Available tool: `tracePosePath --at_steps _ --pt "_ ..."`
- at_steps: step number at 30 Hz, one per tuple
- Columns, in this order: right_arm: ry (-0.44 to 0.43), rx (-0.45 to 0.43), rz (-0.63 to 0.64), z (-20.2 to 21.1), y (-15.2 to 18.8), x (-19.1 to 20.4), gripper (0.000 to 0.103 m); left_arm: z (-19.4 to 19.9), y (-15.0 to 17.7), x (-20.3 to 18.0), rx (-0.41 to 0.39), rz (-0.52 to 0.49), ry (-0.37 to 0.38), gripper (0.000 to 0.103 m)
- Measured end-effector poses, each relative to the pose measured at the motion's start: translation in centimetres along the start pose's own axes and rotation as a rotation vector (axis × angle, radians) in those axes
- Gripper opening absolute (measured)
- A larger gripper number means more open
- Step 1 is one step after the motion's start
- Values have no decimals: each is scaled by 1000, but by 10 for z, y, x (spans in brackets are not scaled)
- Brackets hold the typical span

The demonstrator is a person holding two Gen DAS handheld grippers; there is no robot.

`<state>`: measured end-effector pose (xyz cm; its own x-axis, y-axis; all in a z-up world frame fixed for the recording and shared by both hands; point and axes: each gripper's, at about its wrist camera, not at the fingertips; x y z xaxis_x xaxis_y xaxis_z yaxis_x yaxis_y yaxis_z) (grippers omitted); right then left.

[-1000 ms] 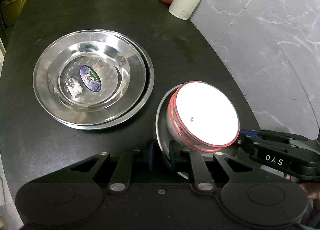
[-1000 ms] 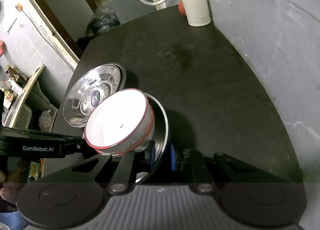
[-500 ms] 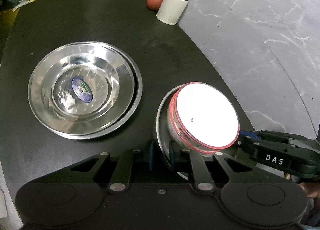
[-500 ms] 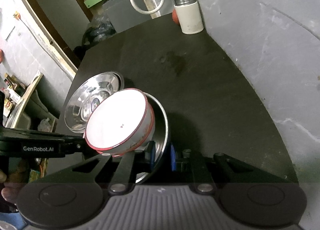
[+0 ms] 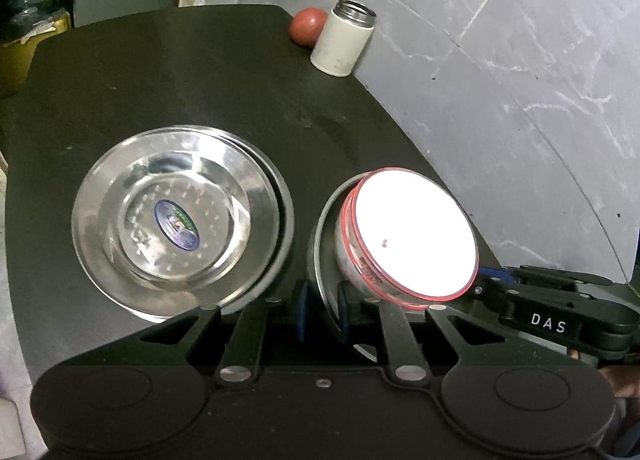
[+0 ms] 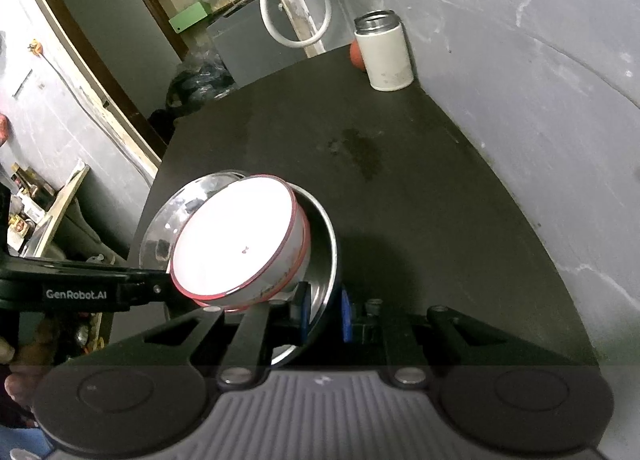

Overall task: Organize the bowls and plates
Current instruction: 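Lift the steel bowl with both grippers and carry it over the plate stack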

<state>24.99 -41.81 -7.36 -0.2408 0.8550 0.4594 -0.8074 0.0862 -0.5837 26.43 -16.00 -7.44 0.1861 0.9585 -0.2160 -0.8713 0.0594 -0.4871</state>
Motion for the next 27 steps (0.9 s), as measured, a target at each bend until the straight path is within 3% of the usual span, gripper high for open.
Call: tracePosePath --at_steps 27 --pt "-85 50 77 -65 -45 58 17 24 -24 82 -36 116 -77 15"
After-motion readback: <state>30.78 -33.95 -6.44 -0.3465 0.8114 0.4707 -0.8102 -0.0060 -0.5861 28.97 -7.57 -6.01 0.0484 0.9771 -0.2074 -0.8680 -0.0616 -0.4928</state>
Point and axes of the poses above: each gripper's, at about its wrist camera, not at the fingertips, and z roughly against the way its jaws point, x to its left, y to its underside, and after that the axes turned 7 degrees about -y, right-handed
